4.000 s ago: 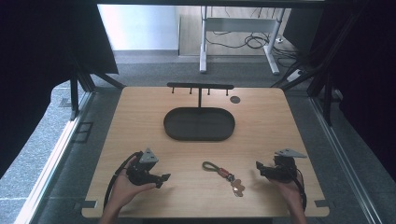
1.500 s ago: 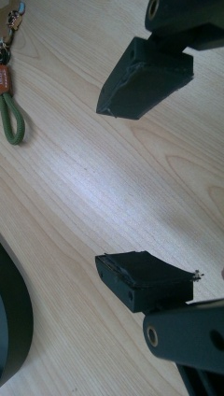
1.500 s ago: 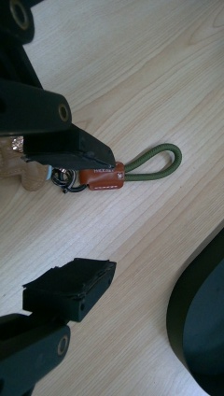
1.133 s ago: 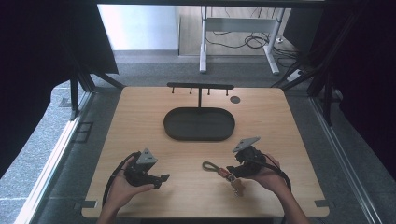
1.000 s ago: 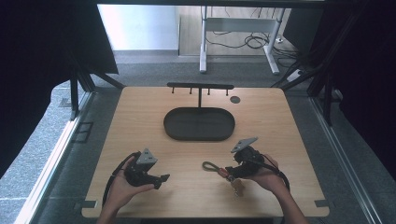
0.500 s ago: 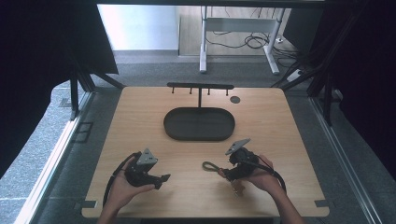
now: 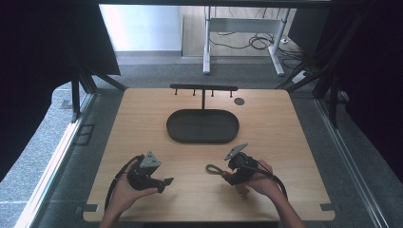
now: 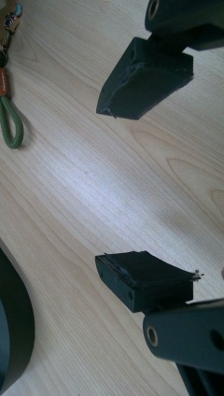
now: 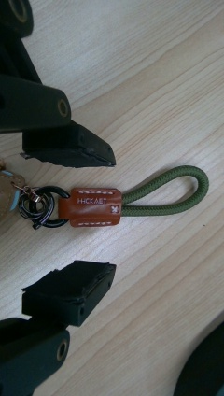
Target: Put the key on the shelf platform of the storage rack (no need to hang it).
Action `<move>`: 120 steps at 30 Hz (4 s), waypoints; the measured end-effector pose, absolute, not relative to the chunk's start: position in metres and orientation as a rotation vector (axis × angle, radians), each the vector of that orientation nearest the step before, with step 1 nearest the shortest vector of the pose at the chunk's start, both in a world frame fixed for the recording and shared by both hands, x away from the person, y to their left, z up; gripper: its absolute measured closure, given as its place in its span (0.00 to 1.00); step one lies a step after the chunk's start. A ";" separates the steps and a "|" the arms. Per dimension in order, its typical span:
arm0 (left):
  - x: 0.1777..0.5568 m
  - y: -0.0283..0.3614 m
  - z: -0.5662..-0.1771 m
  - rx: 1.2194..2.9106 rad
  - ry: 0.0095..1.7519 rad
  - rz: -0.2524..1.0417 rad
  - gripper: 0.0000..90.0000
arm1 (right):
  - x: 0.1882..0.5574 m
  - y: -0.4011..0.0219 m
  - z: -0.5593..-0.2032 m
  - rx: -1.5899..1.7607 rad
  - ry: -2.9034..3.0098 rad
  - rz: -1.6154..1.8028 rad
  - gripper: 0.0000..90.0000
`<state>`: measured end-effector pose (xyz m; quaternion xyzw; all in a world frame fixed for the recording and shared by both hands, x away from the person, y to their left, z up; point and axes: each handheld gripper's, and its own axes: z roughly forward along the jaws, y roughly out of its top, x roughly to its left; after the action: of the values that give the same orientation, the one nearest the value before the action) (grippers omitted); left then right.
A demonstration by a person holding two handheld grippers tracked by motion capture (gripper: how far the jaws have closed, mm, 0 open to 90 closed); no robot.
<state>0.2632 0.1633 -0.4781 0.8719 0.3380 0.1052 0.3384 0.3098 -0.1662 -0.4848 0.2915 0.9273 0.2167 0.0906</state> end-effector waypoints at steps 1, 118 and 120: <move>0.263 0.163 -0.478 2.273 0.879 0.273 0.27 | 0.311 -0.166 -0.486 0.868 2.759 0.639 0.47; 0.266 0.167 -0.481 2.267 0.889 0.269 0.27 | 0.327 -0.182 -0.399 0.849 2.699 0.688 0.74; 0.267 0.167 -0.481 2.266 0.889 0.269 0.27 | 0.328 -0.181 -0.398 0.848 2.699 0.689 0.74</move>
<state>0.2665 0.1667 -0.4809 0.8704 0.3415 0.1031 0.3393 0.3280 -0.1813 -0.3983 0.2893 0.9209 0.2349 0.1145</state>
